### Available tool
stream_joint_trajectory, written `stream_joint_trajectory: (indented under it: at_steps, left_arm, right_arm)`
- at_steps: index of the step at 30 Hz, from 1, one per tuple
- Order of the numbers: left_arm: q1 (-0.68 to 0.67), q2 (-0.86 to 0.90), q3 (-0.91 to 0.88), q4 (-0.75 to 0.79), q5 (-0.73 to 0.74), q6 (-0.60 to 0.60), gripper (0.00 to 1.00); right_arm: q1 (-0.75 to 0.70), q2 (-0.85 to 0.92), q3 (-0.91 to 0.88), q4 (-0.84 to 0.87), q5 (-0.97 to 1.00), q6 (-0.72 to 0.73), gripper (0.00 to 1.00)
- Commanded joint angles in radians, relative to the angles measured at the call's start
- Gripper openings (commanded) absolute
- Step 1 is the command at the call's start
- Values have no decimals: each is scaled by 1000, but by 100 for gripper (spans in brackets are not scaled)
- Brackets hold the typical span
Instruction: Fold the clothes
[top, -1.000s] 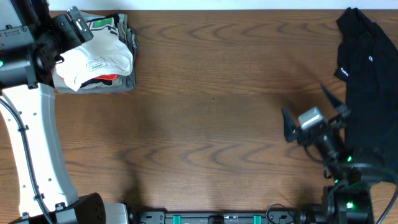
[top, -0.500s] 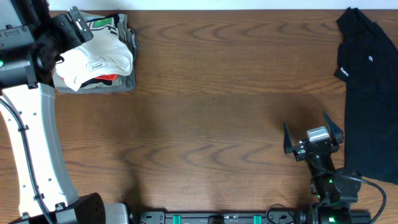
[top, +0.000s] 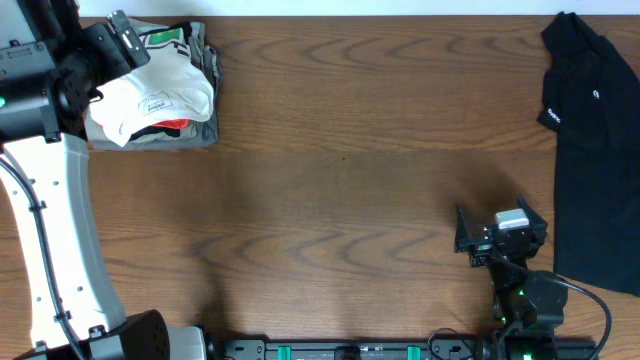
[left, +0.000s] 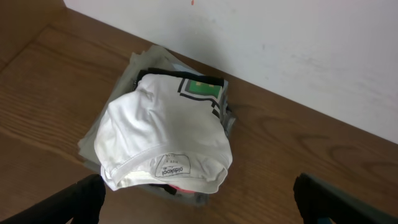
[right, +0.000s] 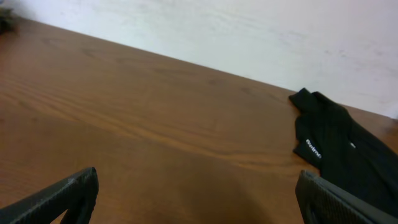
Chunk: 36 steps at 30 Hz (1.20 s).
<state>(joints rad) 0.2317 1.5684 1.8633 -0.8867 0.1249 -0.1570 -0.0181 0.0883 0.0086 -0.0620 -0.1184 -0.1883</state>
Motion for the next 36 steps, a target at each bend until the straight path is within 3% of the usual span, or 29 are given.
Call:
stream_joint_trajectory:
  at_steps: [1,5,36]
  left_arm:
    - [2,-3,7,1,2,5,98]
    - [2,-3,7,1,2,5,98]
    - [2,-3,6,0,2,5,98]
  right_arm:
    - [8,-22,-3,-5,18,16,99]
    - [-2,-87,-3,-1,18,16,99]
    - [-1,-82,-3,-2,18,16,99]
